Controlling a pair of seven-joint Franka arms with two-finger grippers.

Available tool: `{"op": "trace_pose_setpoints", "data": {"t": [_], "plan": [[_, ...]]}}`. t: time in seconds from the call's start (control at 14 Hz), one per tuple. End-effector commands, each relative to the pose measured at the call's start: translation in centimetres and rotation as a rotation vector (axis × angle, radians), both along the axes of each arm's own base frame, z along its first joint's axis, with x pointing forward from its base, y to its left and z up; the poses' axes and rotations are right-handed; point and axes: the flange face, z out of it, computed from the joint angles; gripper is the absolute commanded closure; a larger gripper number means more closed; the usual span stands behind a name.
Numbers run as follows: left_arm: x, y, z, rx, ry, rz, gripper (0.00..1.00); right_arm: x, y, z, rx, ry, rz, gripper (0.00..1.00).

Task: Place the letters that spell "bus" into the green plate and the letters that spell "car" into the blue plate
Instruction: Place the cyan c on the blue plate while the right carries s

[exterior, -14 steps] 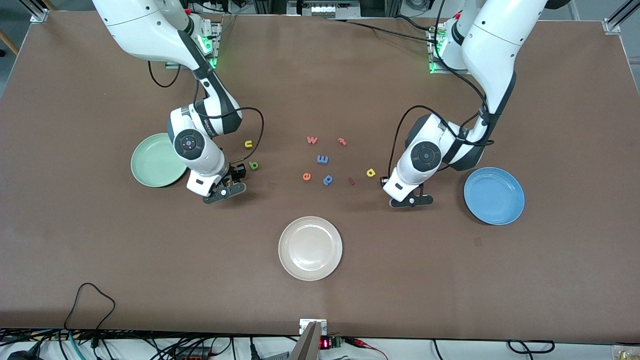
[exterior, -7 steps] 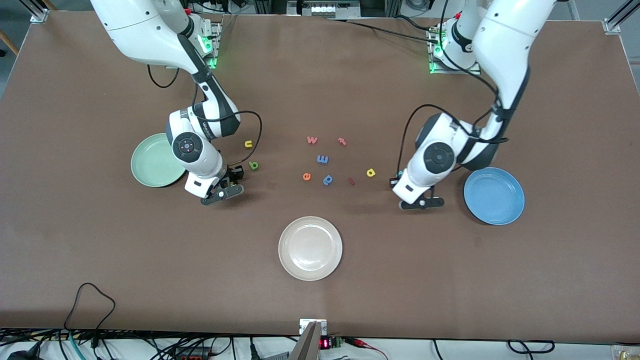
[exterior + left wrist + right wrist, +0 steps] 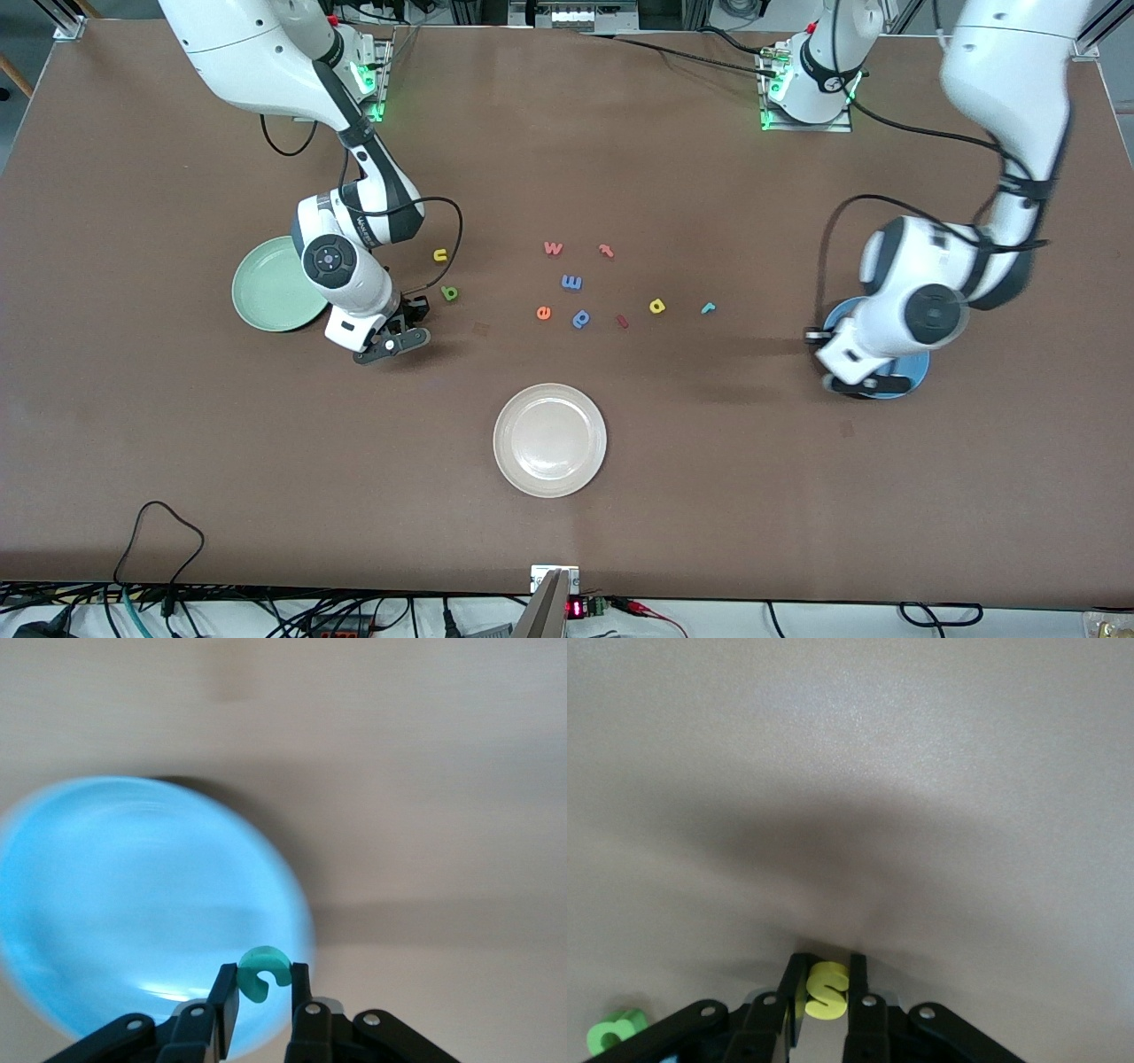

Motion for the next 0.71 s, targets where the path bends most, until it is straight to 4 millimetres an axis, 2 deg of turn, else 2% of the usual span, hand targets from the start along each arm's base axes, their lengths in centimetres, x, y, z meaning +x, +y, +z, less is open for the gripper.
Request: {"op": "trace_pose_setpoints", "data": {"t": [0.0,0.07,0.14,0.21,0.29,0.43,0.57,0.64], "plan": [[-0.2,1.5,-1.9,0.017,0.009,-0.051,0.89,0.0,0.0,-0.5,0.004,0.003,0.008,1.00],[-0.2,2.6,-2.5,0.014,0.006,-0.039,0.82,0.1,-0.1,-0.2,0.005,0.000,0.007,1.00],[-0.4,2.3,-2.7,0.013,0.012,-0.038,0.59,0.5,-0.6,0.5,0.009,-0.009,-0.002,1.00],[-0.4,1.5,-2.2,0.014,0.014,-0.041,0.41,1.1,-1.3,2.3,0.017,-0.031,-0.013,1.00],[-0.6,-0.2,-1.7,0.006,0.028,-0.062,0.36,1.5,-2.4,3.8,0.017,-0.030,-0.030,1.00],[-0.9,-3.5,-0.2,-0.011,0.032,-0.118,0.33,1.7,-5.9,7.1,-0.004,0.032,-0.087,1.00],[-1.6,-8.8,0.9,-0.067,0.032,-0.262,0.37,1.5,-10.3,9.1,-0.010,0.082,-0.096,1.00],[-2.0,-12.0,1.4,-0.102,0.019,-0.341,0.38,1.2,-12.8,9.2,-0.007,0.096,-0.089,1.00]]}}
